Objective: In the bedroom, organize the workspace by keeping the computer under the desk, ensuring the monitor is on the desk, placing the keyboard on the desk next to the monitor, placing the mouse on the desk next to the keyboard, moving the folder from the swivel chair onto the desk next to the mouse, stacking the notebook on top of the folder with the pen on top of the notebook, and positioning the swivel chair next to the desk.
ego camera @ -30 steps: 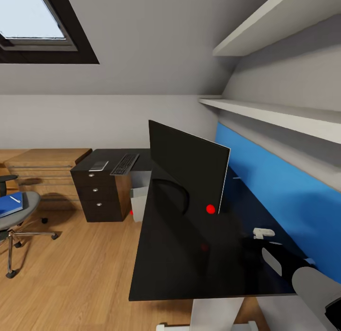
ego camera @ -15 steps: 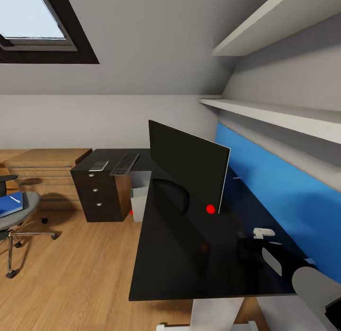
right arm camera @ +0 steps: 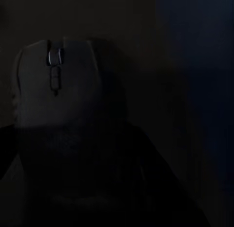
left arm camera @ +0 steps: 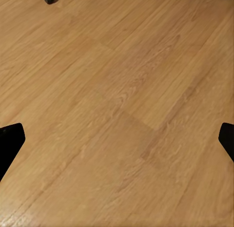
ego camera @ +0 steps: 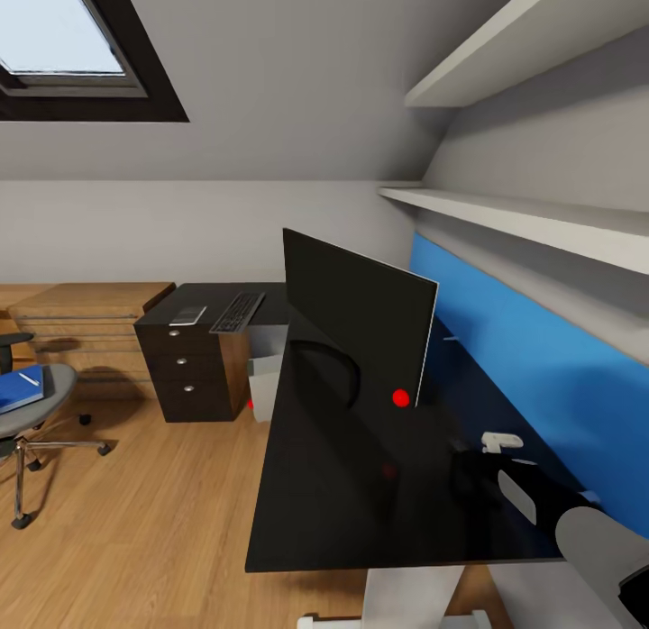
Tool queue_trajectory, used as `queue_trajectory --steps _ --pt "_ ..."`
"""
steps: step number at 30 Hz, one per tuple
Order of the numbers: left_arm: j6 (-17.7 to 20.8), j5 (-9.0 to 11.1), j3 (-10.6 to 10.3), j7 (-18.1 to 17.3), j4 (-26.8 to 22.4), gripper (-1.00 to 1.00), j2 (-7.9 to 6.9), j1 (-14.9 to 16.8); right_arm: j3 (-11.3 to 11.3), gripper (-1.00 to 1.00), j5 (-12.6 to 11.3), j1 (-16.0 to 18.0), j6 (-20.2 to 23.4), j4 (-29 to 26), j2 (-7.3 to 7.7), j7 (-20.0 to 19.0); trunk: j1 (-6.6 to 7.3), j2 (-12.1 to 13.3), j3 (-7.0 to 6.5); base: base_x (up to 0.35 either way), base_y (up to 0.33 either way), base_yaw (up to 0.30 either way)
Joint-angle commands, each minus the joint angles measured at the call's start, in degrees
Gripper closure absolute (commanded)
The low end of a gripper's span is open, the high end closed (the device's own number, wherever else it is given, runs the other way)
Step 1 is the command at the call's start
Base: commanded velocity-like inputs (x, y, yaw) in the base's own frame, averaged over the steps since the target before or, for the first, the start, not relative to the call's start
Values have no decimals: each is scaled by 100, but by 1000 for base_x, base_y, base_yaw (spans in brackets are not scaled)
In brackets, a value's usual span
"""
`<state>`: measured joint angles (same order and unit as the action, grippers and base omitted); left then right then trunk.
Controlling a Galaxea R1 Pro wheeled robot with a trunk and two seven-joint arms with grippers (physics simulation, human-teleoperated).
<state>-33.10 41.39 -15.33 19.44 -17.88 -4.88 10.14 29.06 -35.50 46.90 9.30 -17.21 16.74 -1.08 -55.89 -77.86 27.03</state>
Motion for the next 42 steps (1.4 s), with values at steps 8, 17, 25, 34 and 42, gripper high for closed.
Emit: queue_trajectory --steps 8,17,25,34,42 --pt "14 10 -55 16 0 -100 -5 3 26 100 -42 3 -327 -49 -1 20 176 319 -138 0 0 0" --pt "73 20 -73 32 29 -100 0 3 29 100 -75 -4 -1203 -60 -6 18 374 680 -300 -48 5 0" --pt "75 35 -59 42 84 -100 -5 6 46 100 -91 -25 -1841 -79 -102 17 550 1001 -443 -311 85 0" --pt "78 34 -49 39 120 -100 -5 4 55 100 28 -222 -2374 -356 -453 117 748 1362 -605 -297 87 0" --pt "77 -12 -113 34 125 -100 40 5 66 100 1013 -1356 -1886 -2327 -1053 1506 791 1442 -641 -40 10 0"
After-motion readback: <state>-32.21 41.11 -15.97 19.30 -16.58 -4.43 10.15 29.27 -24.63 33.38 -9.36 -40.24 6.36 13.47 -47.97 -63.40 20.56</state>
